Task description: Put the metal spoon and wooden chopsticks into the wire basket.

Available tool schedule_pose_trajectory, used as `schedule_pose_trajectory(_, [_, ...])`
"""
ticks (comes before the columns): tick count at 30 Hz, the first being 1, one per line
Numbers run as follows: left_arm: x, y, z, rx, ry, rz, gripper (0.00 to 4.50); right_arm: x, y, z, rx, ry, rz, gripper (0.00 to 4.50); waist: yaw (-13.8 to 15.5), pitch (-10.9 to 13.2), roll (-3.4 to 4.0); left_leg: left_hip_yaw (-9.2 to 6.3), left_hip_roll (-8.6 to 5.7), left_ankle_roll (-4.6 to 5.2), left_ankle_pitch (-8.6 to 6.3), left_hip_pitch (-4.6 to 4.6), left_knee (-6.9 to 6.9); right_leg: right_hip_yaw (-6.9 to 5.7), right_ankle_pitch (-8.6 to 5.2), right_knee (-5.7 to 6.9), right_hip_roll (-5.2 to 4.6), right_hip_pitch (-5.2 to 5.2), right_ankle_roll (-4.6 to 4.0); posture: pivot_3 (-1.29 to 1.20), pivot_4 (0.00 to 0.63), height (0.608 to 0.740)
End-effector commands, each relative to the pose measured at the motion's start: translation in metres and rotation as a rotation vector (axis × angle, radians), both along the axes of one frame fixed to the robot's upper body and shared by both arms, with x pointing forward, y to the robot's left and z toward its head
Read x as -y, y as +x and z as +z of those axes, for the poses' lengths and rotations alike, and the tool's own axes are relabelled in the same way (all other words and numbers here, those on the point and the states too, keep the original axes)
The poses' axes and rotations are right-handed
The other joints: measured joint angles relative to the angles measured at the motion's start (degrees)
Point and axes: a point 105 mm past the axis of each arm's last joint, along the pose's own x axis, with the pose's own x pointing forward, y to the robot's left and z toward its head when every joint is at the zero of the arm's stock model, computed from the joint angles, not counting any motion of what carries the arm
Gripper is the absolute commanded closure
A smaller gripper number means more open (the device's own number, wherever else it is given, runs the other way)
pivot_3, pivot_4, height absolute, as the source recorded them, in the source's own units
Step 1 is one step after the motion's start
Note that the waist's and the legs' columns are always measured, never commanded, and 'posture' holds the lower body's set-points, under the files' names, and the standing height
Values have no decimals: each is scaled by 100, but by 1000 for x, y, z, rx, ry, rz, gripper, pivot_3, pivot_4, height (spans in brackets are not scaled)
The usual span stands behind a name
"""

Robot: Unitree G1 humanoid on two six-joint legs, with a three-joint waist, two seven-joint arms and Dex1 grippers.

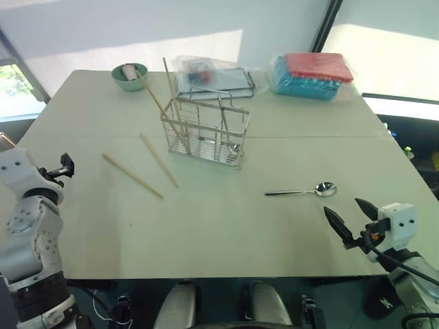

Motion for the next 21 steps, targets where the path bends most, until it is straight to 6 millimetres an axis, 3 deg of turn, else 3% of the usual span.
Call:
schedule_pose_trajectory(1, [-2, -1, 15, 45, 16, 3, 4, -1, 1, 7, 36, 3, 2, 11, 0, 0, 0, 0, 0, 0, 0, 0, 0, 0, 0, 0, 0, 0, 0, 0, 150, 667])
schedule_pose_trajectory(21, [3, 5, 24, 57, 41, -40, 4, -4, 18, 30, 95, -65, 76, 11, 0, 0, 0, 0, 0, 2, 1, 0, 1, -1, 0, 0, 2, 1, 0, 0, 150, 667])
